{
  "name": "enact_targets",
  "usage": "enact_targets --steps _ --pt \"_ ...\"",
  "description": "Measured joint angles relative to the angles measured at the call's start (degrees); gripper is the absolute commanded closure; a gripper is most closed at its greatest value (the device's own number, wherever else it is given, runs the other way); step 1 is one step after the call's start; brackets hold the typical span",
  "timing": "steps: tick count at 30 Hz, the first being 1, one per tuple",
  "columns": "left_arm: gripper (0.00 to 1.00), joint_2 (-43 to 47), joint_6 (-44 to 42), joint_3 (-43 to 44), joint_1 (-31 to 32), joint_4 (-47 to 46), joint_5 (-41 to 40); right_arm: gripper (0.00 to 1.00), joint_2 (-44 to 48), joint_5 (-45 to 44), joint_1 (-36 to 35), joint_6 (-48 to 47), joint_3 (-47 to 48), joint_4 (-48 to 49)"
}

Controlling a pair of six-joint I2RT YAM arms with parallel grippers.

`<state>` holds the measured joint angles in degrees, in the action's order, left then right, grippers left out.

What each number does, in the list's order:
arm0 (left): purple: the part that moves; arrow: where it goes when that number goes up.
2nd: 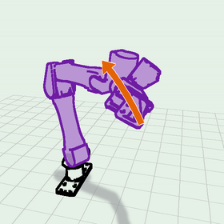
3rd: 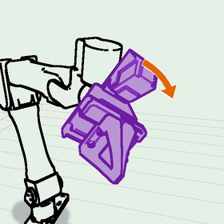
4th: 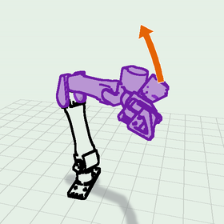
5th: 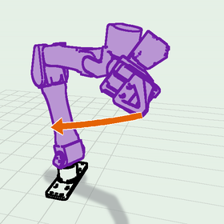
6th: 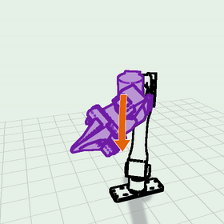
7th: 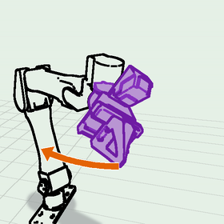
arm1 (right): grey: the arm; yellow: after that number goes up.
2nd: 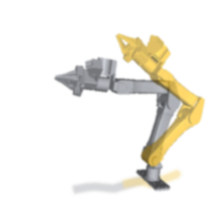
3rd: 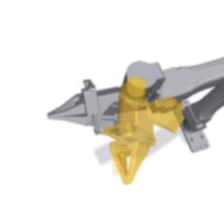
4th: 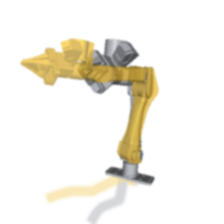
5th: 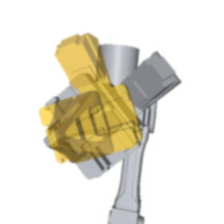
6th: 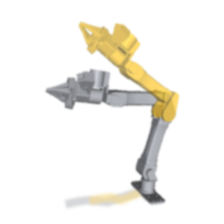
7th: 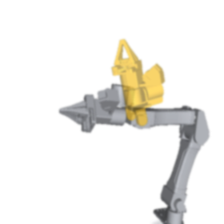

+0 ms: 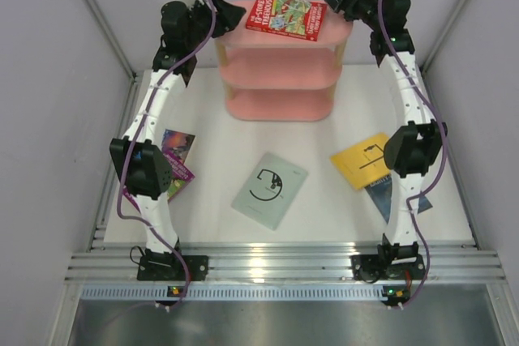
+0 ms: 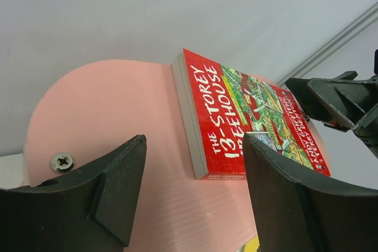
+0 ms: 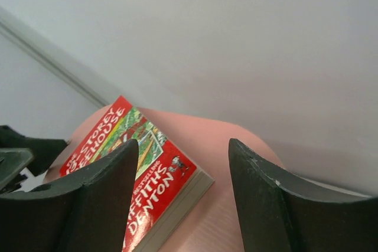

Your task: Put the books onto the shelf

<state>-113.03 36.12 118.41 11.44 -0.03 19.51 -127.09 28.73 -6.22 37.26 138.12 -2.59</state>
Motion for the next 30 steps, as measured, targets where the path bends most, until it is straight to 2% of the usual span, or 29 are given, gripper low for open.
enact_targets --steps 3,8,21,30 --pt "0.29 -0.1 -0.1 0.0 0.0 0.0 0.2 0.38 0.6 -3.7 0.0 -1.3 0.0 -2.7" --pt "0.29 -0.3 -0.2 0.0 0.0 -1.0 0.7 0.46 2.4 -7.8 0.4 -2.4 -1.2 -7.5" --pt "0.3 -1.7 0.4 -0.2 1.8 -5.5 4.0 0.5 9.8 -9.8 -2.1 -1.7 -7.3 -15.6" --pt "0.3 -1.5 0.4 -1.7 2.2 -8.0 5.3 0.52 10.4 -11.5 -6.3 -2.8 -7.6 -17.3"
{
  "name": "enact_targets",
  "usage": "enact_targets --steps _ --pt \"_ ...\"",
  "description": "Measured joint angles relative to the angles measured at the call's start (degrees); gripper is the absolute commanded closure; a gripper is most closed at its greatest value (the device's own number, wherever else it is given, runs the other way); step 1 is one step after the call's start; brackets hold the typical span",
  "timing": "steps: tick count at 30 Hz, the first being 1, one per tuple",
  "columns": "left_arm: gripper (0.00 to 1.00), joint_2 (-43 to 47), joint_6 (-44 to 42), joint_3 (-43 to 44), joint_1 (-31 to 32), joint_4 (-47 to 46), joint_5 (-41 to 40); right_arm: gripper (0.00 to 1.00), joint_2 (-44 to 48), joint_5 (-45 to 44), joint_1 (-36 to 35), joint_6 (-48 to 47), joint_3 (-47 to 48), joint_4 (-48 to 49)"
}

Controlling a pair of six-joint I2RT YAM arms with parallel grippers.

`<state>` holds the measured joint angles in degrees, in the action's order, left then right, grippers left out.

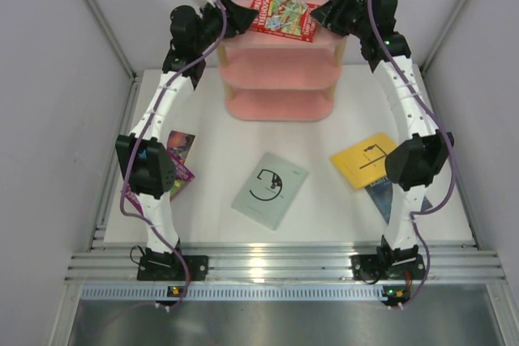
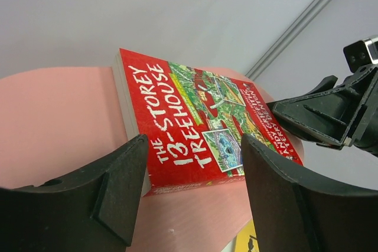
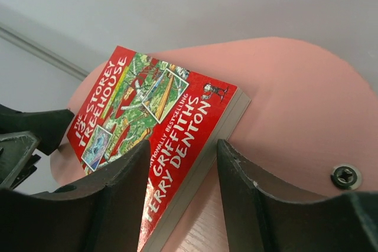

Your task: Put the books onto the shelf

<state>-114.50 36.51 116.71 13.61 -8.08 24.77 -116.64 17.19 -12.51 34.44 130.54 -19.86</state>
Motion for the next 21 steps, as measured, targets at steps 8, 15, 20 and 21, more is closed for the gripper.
enact_targets --steps 8,15,20,21 --pt "0.31 2.3 0.0 -4.0 0.5 -2.5 0.4 0.54 -1.2 0.6 -0.2 -2.8 1.9 -1.0" --pt "0.31 3.3 0.0 -5.4 1.7 -2.9 0.3 0.57 -3.6 1.4 0.3 -5.5 3.8 1.3" --pt "0.31 3.3 -0.2 -5.4 2.4 -2.9 0.0 0.63 -5.5 1.8 0.9 -6.4 5.0 4.0" --pt "0.31 3.3 -0.3 -5.4 2.5 -2.9 0.0 0.64 -5.6 1.9 1.1 -6.5 5.0 4.2"
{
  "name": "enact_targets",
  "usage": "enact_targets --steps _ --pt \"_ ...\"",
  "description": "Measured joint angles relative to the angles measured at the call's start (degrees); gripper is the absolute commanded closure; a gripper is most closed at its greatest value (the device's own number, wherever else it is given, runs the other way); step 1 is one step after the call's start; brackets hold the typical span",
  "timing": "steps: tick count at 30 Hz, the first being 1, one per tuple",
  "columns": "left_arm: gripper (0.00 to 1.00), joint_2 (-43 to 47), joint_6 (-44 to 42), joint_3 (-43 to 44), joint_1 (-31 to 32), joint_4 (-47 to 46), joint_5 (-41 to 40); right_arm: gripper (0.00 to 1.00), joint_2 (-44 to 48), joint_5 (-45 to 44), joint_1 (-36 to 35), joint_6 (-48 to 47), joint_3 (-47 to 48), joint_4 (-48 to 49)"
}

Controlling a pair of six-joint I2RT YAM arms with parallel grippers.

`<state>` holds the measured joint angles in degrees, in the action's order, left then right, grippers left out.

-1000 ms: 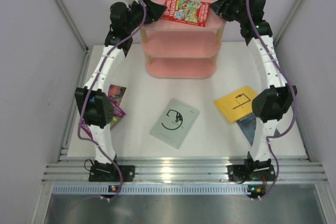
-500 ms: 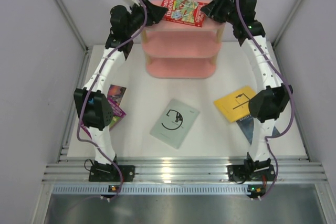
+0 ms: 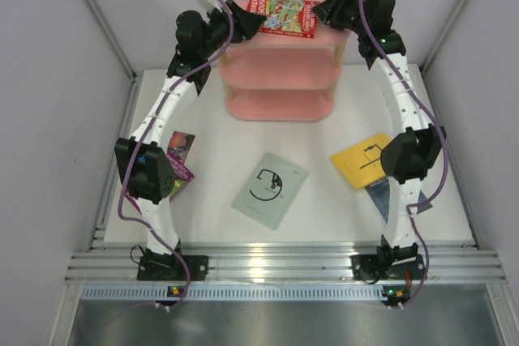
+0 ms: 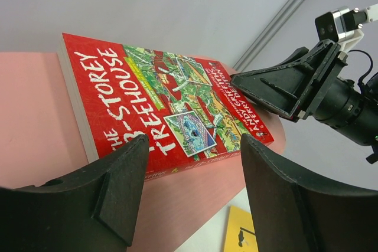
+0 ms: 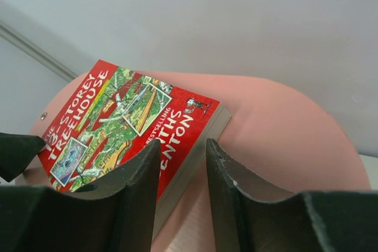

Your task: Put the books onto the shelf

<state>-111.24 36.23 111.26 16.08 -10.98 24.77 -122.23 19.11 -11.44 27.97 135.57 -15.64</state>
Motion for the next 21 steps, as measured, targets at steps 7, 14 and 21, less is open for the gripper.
enact_targets --steps 7,14,21 --pt "0.31 0.0 -0.2 0.0 0.2 0.0 -0.2 0.69 -0.5 0.5 1.0 -0.4 0.0 1.1" --pt "0.31 0.0 -0.3 0.0 0.8 0.0 -0.4 0.71 -2.0 2.0 2.0 -0.3 0.4 4.6" --pt "0.31 0.0 -0.7 0.0 2.5 0.1 -0.5 0.68 -3.7 3.4 2.3 0.0 1.8 6.8"
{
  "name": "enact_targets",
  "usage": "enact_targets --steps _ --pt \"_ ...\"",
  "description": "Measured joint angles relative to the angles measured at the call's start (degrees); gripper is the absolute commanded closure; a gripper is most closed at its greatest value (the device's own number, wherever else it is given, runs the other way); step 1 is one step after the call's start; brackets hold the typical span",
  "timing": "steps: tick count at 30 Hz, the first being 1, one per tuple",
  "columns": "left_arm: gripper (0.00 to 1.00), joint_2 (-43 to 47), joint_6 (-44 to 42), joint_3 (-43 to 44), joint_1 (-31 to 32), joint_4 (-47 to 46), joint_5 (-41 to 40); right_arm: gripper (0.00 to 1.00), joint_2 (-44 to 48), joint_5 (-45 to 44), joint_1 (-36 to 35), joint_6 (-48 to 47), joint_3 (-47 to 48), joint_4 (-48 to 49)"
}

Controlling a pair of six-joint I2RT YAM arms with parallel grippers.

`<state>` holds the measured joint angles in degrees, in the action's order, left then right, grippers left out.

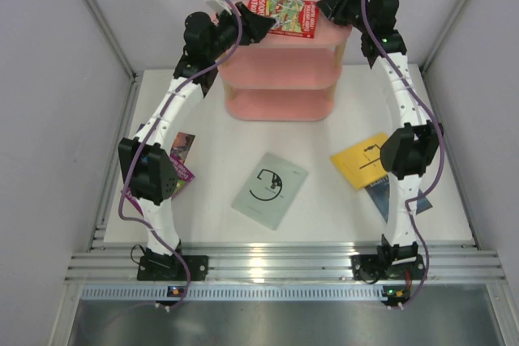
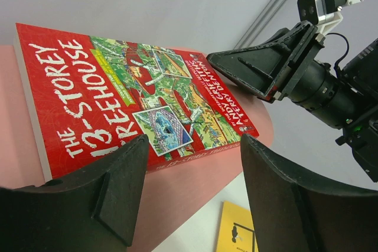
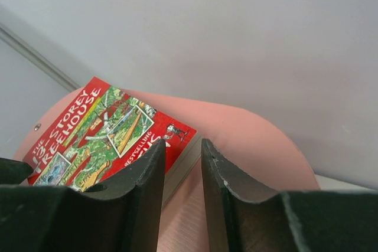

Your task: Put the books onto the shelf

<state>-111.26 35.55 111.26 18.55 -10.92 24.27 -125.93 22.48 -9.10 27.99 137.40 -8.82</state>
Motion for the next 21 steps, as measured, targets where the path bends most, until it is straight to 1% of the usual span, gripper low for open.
enact_targets --steps 1,3,6,7,8,10,11,14,15,18,21 --pt "0.32 0.0 -0.1 0.1 0.2 0.2 -0.3 0.66 0.0 0.1 0.0 0.2 0.0 0.0" --pt "0.32 0.0 -0.7 1.1 0.3 2.2 -1.7 0.66 0.1 0.1 0.0 0.6 -0.1 0.1" --pt "0.36 -0.2 -2.0 5.0 0.5 9.8 -4.6 0.65 1.0 0.0 0.0 0.6 -1.7 0.6" --pt "0.4 -0.3 -2.7 6.4 0.5 12.1 -5.6 0.64 1.9 -0.3 0.0 0.5 -2.7 0.5" --pt "0.51 -0.4 -3.1 7.5 0.5 14.1 -6.7 0.64 2.5 -0.5 0.0 0.5 -3.4 0.2" --pt "0.6 -0.8 -4.6 10.2 0.3 18.9 -9.7 0.64 3.8 -1.2 0.2 0.1 -4.7 -0.7" --pt "0.68 -1.1 -5.6 11.4 0.3 20.9 -11.3 0.63 4.2 -1.7 0.2 -0.2 -4.9 -1.5" --pt "0.77 -1.8 -8.2 14.9 0.0 25.9 -15.7 0.63 5.8 -3.3 0.3 -1.3 -6.2 -3.3" --pt "0.85 -2.2 -8.8 15.8 -0.1 27.0 -16.6 0.63 6.4 -3.7 0.2 -1.6 -6.8 -3.7" --pt "0.99 -3.8 -10.6 19.1 -0.5 29.9 -19.5 0.63 8.7 -4.9 0.2 -2.6 -9.2 -5.3" --pt "1.0 -4.8 -11.7 19.9 -0.9 31.6 -21.4 0.63 10.7 -6.4 -0.4 -4.0 -11.2 -6.9"
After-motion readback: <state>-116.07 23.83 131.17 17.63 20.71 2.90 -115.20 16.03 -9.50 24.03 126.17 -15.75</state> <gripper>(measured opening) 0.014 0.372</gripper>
